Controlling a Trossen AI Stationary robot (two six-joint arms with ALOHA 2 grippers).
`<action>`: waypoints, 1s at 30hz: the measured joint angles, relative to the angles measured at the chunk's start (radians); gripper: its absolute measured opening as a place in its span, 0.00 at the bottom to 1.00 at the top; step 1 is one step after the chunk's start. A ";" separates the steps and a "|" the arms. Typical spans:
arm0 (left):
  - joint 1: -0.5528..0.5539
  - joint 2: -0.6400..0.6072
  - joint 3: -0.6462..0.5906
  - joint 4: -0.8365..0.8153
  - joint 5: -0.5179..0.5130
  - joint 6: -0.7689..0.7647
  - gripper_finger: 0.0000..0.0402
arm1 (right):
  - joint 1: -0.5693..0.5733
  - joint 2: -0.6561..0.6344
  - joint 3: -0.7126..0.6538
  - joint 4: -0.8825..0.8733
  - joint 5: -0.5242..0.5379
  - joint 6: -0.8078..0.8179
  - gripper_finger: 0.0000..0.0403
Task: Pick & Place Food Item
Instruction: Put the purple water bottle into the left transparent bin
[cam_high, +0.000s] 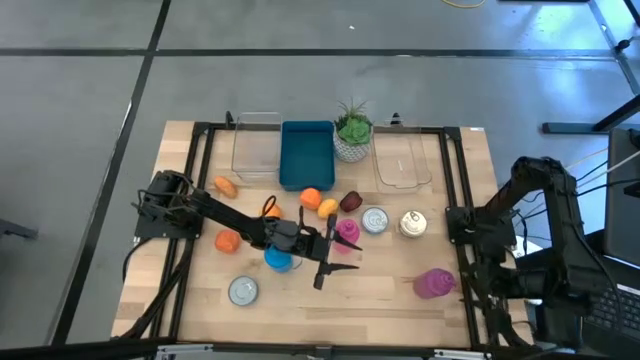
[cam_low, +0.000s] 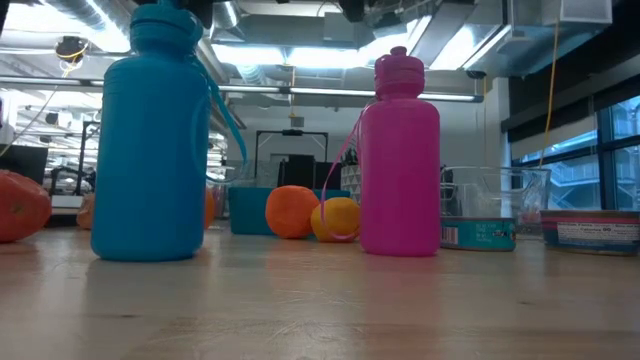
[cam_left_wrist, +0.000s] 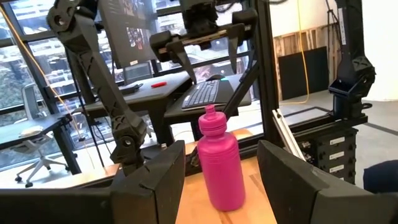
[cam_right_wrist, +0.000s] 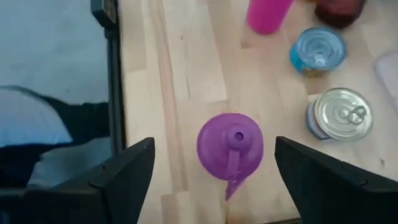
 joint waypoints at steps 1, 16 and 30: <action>0.000 0.000 0.000 0.000 0.000 0.000 0.48 | 0.015 0.013 0.000 -0.009 0.018 0.034 0.82; 0.000 0.000 0.000 0.002 0.003 -0.010 0.48 | 0.062 -0.008 -0.212 0.000 0.190 0.250 0.82; 0.000 0.000 0.000 0.001 0.003 -0.009 0.48 | 0.066 -0.058 -0.335 -0.002 0.235 0.329 0.82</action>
